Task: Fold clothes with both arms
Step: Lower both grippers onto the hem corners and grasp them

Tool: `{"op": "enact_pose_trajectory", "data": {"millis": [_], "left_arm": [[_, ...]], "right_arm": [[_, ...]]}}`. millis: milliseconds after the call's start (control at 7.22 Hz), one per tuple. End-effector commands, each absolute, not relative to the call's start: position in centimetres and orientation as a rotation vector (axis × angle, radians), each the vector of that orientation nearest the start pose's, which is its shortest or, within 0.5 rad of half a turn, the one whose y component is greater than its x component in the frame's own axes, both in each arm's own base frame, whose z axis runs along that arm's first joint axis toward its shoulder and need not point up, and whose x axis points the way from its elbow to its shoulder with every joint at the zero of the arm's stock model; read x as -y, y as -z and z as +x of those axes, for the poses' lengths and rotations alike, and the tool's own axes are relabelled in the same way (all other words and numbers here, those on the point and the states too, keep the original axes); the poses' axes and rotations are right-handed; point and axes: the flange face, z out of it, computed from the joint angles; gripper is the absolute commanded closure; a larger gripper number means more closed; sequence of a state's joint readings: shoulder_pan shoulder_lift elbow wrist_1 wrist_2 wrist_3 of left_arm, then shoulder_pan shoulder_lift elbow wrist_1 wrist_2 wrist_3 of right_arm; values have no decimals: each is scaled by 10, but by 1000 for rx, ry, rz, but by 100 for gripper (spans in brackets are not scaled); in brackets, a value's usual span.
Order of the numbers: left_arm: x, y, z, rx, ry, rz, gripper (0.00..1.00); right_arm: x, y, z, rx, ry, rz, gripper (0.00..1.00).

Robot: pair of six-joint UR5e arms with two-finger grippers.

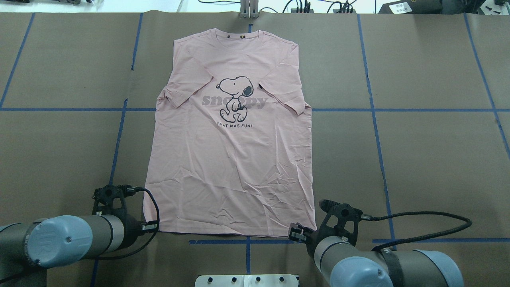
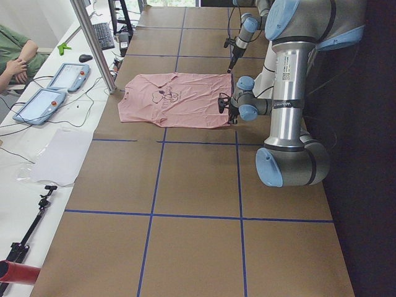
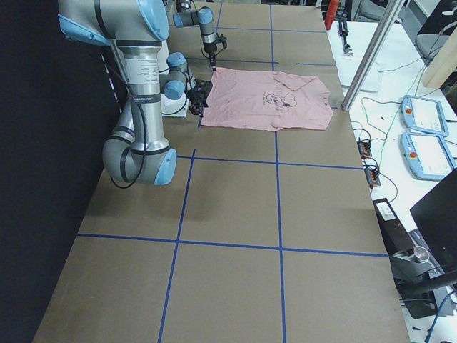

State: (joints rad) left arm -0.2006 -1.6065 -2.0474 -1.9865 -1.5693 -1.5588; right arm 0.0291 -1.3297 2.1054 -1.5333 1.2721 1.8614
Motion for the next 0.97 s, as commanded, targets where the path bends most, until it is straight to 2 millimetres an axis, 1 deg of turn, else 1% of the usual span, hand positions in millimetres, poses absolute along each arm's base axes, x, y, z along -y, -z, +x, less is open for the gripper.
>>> {"op": "enact_pose_trajectory", "data": {"millis": [0,138,415,554,692,831], "left_arm": [[230,-370,458,-935,177,101,100],[230,-370,458,-935,177,101,100],[230,-370,458,-935,177,102,100],[230,-370,458,-934,178,104,100],[230,-369,458,-936,178,104,100],[230,-368,458,-938,179,103,100]], "right_arm": [[168,-319,-536,788,-428,198,39],[170,-321,-538,783,-432,215,41],[171,-319,-538,788,-439,233,58],[175,-318,-537,789,-443,250,70],[175,-320,-538,786,-443,251,75],[175,-322,-537,781,-439,253,75]]}}
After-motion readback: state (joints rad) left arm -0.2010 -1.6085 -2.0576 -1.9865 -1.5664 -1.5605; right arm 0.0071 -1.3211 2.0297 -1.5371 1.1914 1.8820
